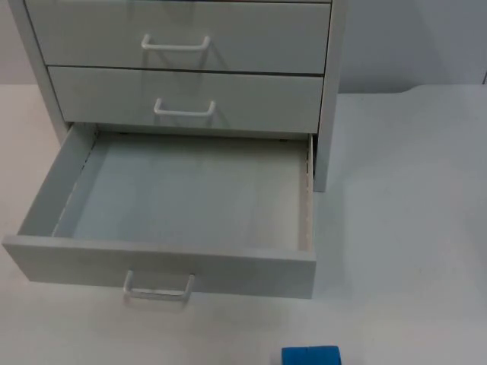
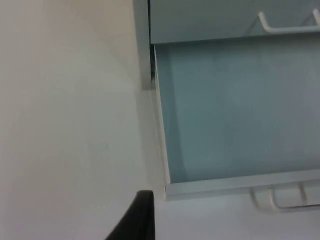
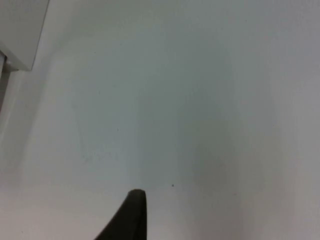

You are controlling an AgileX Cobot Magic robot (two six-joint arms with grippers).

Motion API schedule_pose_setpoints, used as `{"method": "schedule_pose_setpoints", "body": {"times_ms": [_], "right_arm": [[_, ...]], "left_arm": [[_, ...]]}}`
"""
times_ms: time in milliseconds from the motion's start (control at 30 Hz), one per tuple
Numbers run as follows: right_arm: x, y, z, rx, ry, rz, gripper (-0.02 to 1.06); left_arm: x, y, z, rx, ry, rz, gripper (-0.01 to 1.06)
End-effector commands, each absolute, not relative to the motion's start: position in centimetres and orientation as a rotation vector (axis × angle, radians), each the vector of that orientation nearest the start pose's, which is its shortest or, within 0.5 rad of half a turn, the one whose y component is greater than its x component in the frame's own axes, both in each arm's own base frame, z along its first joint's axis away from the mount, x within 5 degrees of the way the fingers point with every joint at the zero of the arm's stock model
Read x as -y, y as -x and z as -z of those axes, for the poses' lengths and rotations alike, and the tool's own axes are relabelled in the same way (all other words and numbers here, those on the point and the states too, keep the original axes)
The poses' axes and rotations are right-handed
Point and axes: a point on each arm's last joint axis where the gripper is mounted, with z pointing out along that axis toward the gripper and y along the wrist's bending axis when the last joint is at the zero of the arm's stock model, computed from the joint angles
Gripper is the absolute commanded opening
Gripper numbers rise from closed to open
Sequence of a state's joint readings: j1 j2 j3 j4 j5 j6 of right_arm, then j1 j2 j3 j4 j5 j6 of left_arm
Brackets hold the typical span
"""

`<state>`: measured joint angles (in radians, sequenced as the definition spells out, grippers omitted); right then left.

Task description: Open the drawer with the left hand, place the block into the drawer with the right hand, then close the drawer with the left hand.

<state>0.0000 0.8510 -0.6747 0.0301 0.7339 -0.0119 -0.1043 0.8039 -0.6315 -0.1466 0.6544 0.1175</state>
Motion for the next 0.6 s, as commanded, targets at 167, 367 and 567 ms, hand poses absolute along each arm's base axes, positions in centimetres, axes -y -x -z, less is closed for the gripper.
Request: {"method": "schedule_pose_setpoints", "body": {"times_ms": [167,367,567], "right_arm": [[-0.1,-15.7,-29.4,-2.387,-0.005,-0.026,1.05],[-0.1,-15.7,-29.4,-2.394,-0.006,-0.028,1.05],[-0.1,-15.7,-29.4,-2.394,-0.009,-0.034,1.05]], "left_arm": [[1.3,-15.0,-29.4,-2.289,-0.104,0.040,1.05],[-0.4,-15.1,-29.5,-2.288,0.027,-0.012,1.05],[-0.6,-15.1,-29.5,-2.285,0.099,0.040,1.05]]}}
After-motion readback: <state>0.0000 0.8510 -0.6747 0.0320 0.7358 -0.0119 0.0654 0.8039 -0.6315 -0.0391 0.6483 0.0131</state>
